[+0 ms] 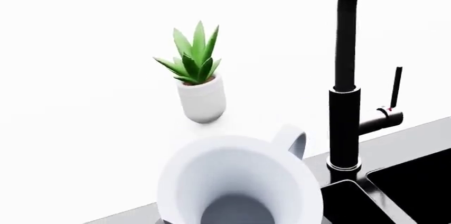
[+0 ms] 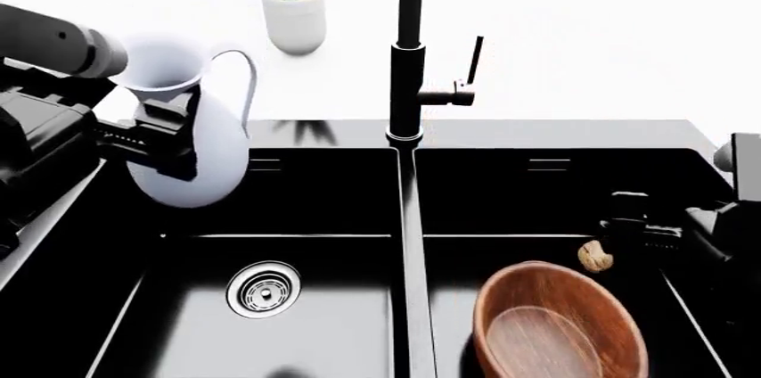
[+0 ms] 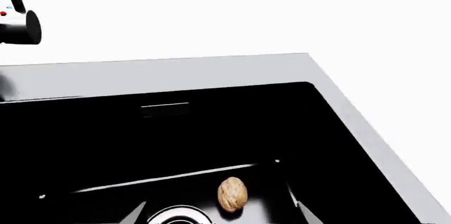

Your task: Pick the bowl and pitcher and place them in the sink. Then turn on the water.

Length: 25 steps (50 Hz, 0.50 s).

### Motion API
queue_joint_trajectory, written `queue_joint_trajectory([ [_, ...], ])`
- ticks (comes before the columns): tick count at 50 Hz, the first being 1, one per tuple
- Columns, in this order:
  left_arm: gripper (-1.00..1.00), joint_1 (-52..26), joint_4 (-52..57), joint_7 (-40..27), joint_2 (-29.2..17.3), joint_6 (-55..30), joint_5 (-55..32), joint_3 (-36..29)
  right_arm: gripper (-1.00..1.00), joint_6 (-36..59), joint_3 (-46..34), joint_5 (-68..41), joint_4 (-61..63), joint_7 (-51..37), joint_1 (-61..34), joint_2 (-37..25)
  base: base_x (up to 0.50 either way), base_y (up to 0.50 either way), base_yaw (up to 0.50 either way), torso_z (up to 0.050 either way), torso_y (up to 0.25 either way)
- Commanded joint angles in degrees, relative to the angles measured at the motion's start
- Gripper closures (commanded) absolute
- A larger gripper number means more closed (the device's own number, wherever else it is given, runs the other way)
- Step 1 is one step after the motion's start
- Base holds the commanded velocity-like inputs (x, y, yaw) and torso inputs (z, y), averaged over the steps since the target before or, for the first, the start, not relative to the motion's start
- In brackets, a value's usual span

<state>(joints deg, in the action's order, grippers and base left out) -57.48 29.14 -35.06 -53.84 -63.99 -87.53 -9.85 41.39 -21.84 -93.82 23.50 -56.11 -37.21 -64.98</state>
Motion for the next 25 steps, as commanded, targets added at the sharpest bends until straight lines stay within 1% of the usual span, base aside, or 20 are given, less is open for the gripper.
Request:
queue_joint_trajectory([
  [1, 1.0, -6.75, -2.65, -5.27, -2.46, -7.39, -7.19, -3.79, -1.0, -1.87, 3.71, -0.88, 6.31, -3.13, -2.88, -1.82, 0.0, 0.0, 0.0, 0.0, 0.0],
  [10, 1.0, -13.03, -7.96, -6.94, -0.97, -13.25, -8.72, -9.32, -1.0, -1.73, 3.85, -0.48, 6.43, -3.21, -3.75, -1.52, 0.0, 0.0, 0.0, 0.0, 0.001],
  [17, 1.0, -21.1, -14.88, -8.9, 2.97, -21.04, -9.58, -17.13, -1.0, -1.26, 4.06, -0.66, 8.26, -3.62, -4.97, -1.55, 0.0, 0.0, 0.0, 0.0, 0.0],
  [21, 1.0, -24.2, -18.0, -7.78, 5.66, -23.88, -7.87, -21.4, -1.0, -1.35, 4.25, -0.11, 9.43, -3.54, -4.96, -1.69, 0.0, 0.0, 0.0, 0.0, 0.0],
  [25, 1.0, -25.94, -20.1, -5.49, 7.56, -24.71, -4.97, -25.94, -1.0, -1.69, 4.65, 0.49, 10.38, -3.39, -4.85, -1.94, 0.0, 0.0, 0.0, 0.0, 0.0],
])
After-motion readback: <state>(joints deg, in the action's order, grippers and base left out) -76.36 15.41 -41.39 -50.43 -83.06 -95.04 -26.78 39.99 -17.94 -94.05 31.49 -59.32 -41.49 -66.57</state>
